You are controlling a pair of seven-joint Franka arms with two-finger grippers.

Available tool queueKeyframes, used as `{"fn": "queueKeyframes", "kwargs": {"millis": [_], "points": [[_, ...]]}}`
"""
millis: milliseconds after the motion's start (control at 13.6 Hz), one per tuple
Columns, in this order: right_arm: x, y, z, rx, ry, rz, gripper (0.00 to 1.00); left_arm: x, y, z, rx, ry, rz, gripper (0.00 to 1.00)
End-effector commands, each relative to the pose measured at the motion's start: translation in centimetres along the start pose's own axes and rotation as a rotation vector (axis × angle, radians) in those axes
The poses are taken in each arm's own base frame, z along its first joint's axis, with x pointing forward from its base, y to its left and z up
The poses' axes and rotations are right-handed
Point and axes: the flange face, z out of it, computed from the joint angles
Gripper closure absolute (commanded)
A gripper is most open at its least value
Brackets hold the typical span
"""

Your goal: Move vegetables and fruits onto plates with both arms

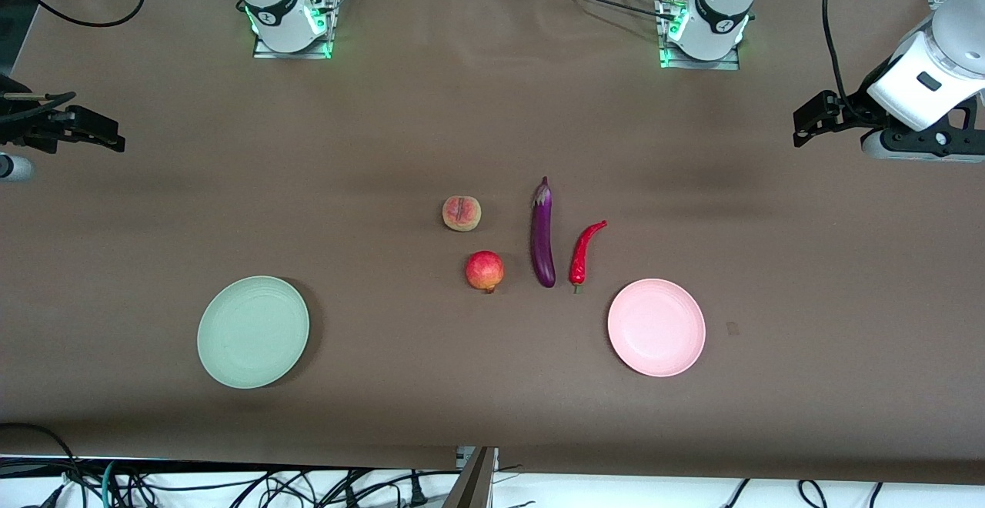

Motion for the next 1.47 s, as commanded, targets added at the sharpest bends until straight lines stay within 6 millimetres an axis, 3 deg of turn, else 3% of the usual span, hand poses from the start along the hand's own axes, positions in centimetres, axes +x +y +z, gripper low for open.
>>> {"fn": "queueKeyframes", "kwargs": {"millis": [0,663,1031,1104,1399], "points": [[0.0,0.1,-0.4,0.016,0.009,0.007,0.0,-0.3,-0.2,-0.4,0.013,-0.001,0.02,0.0],[0.6,0.0,0.1,0.028,0.014,-0.001,0.0,-0.3,0.0,-0.3,0.0,-0.005,0.013,0.0],[1.8,-1.0,1.8,0.037,-0.006,-0.02,0.0,0.1,0.9,0.2,-0.006,-0.019,0.029,0.0],[2.7,-1.1,3.7,0.043,-0.043,-0.025,0.0,0.4,1.9,1.0,-0.029,-0.037,0.044,0.0],[2.9,-2.0,3.9,0.067,-0.051,-0.044,0.0,3.0,6.4,6.2,-0.065,-0.104,0.106,0.0]]}}
